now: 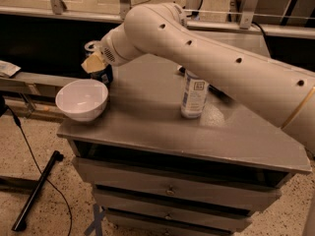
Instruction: Move pepsi can near white bowl
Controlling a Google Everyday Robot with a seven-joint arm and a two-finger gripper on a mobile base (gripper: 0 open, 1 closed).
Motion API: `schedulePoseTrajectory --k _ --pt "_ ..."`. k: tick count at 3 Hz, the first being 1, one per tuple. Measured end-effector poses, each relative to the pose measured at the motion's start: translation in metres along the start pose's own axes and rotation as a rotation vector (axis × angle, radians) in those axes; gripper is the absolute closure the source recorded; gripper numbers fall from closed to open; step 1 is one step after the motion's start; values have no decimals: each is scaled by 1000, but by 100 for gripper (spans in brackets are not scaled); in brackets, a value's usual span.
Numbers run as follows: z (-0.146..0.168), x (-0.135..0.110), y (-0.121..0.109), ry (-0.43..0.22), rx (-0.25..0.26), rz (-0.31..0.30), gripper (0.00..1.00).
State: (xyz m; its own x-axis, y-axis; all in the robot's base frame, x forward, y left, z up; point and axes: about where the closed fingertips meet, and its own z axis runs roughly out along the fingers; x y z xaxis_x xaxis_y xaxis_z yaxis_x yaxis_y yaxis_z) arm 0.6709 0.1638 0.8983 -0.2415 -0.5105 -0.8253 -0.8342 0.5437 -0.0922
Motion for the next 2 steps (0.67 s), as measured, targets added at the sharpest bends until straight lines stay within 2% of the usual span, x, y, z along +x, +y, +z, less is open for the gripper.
schedulePoseTrajectory --k 1,2 --pt "1 0 1 0 -2 -1 0" --pt "1 0 1 0 -2 -1 0"
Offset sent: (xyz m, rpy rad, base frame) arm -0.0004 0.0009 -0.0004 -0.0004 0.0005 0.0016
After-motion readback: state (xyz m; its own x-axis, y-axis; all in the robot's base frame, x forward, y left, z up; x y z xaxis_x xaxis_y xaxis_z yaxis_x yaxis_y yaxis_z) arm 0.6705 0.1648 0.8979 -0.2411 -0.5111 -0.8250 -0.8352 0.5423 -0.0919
